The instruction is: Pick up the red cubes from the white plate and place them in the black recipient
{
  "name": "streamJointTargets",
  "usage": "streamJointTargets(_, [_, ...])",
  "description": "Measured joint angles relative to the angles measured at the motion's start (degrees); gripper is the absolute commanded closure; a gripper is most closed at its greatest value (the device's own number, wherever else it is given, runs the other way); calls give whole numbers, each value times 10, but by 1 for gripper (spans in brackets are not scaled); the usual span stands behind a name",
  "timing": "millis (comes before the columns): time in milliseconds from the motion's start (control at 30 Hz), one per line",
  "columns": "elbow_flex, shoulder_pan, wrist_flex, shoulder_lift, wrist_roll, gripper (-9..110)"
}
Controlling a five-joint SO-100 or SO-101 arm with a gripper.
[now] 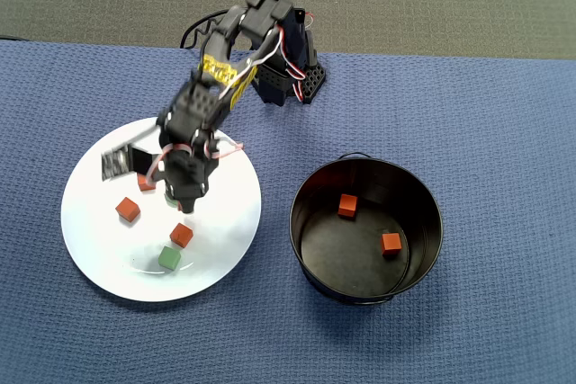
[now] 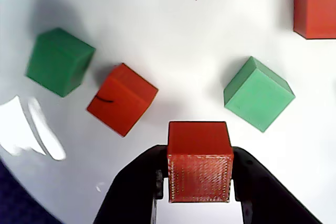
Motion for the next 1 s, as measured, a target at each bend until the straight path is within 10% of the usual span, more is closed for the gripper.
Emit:
streamJointTargets(533, [-53, -294, 72, 210, 187, 102])
streamJointTargets(733, [-40, -454, 72, 210, 224, 59])
streamJointTargets(1000, [-44, -369, 95, 211, 189, 69])
